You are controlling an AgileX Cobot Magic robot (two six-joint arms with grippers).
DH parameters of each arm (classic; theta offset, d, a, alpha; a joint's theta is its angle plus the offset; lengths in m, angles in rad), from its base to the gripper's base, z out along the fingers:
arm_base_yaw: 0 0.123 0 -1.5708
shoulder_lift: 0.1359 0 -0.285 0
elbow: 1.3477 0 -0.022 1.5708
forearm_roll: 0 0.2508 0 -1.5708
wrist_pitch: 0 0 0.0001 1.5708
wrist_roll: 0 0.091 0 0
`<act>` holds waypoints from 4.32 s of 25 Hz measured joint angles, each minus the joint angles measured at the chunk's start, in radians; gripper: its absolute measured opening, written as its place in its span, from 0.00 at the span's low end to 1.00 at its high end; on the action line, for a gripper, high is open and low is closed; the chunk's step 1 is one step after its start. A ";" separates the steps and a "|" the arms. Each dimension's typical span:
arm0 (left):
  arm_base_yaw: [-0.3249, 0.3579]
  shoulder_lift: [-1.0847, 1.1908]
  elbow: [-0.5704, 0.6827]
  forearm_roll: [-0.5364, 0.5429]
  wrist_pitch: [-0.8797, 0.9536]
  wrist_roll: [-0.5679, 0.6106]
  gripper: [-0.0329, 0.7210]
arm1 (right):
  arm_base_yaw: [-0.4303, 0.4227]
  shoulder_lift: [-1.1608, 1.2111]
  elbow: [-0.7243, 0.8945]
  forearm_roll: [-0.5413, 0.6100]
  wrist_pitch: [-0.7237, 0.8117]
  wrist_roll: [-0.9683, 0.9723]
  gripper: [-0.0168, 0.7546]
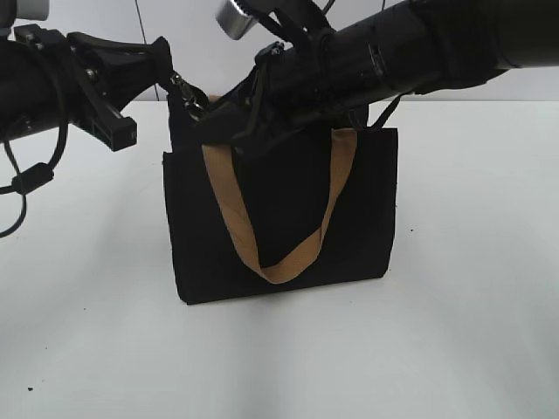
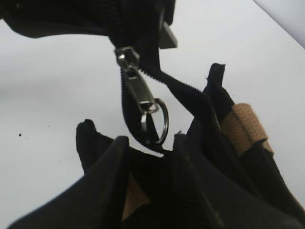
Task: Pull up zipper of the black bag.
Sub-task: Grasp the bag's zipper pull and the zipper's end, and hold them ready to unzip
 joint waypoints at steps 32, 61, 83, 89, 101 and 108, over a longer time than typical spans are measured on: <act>0.000 0.000 0.000 0.002 0.003 0.000 0.07 | 0.000 0.017 -0.046 -0.007 0.017 0.015 0.16; -0.002 -0.003 0.000 -0.017 0.456 0.000 0.07 | -0.014 -0.031 -0.046 -0.231 0.011 0.217 0.00; -0.004 -0.021 0.000 -0.045 0.509 0.000 0.07 | -0.211 -0.139 -0.046 -0.476 0.148 0.481 0.00; -0.004 -0.021 0.000 -0.046 0.519 0.000 0.07 | -0.297 -0.159 -0.046 -0.607 0.216 0.619 0.00; -0.004 -0.024 0.000 -0.187 0.545 -0.020 0.18 | -0.319 -0.164 -0.046 -0.583 0.261 0.707 0.12; -0.069 -0.131 0.000 -0.344 0.766 -0.095 0.70 | -0.319 -0.235 -0.046 -0.584 0.344 0.872 0.67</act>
